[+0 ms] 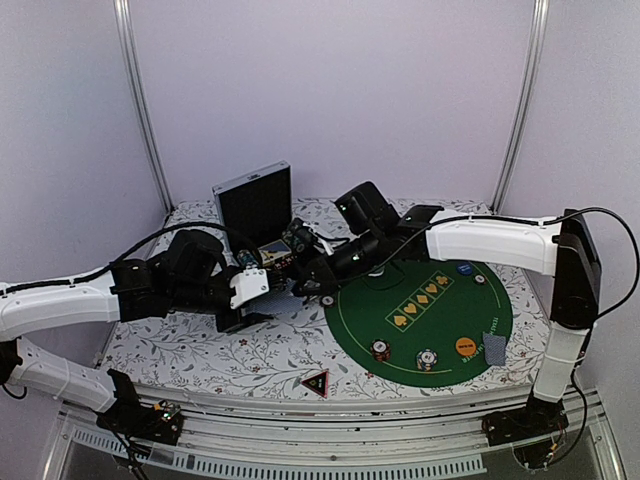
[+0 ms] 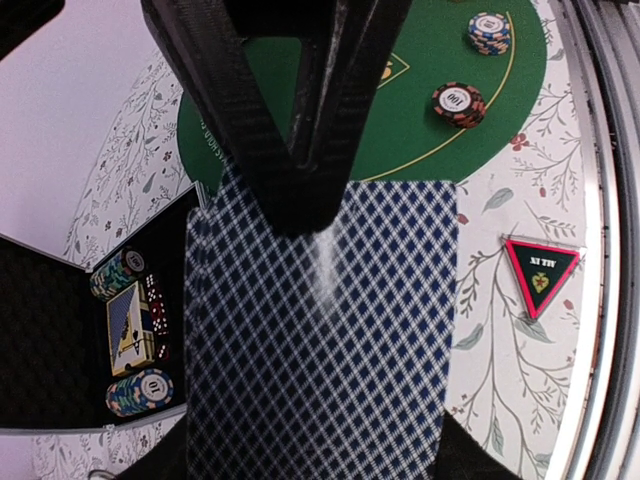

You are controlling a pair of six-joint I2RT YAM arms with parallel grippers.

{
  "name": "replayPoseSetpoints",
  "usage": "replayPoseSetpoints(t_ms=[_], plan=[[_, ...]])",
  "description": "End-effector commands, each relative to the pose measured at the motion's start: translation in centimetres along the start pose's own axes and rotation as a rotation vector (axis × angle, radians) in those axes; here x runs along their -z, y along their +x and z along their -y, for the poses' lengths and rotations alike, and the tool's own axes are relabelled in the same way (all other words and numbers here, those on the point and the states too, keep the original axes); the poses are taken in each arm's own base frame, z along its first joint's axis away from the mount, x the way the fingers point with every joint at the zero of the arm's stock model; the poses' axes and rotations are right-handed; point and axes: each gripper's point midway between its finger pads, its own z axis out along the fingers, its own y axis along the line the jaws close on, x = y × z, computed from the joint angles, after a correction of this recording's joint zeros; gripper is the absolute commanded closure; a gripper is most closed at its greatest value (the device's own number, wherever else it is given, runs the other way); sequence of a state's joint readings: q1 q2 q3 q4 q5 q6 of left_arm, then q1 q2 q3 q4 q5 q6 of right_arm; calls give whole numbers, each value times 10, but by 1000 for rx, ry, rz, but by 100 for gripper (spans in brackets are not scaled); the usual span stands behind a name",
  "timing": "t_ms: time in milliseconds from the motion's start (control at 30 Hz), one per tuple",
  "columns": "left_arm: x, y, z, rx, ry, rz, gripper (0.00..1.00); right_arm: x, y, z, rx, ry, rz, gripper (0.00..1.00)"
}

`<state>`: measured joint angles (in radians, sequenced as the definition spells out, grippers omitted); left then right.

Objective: Distribute texas hold em gaming equipment
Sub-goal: Pick up the poker card from the face-down deck piles, then distribute the poker card in the big blind area.

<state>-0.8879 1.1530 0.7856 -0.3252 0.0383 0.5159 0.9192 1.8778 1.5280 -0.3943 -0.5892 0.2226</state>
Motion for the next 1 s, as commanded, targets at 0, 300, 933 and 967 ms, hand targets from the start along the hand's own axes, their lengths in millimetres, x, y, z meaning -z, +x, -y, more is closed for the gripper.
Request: replayPoseSetpoints(t_ms=[0, 300, 933, 967], plan=[[6, -9, -9, -1, -35, 44, 41, 20, -18, -15, 20, -7, 39, 90], [6, -9, -8, -1, -34, 44, 41, 37, -22, -16, 23, 16, 53, 93], [7, -9, -8, -2, -32, 46, 41, 121, -57, -41, 77, -21, 199, 98], [7, -10, -8, -3, -33, 48, 41, 130, -59, -39, 77, -10, 213, 98]])
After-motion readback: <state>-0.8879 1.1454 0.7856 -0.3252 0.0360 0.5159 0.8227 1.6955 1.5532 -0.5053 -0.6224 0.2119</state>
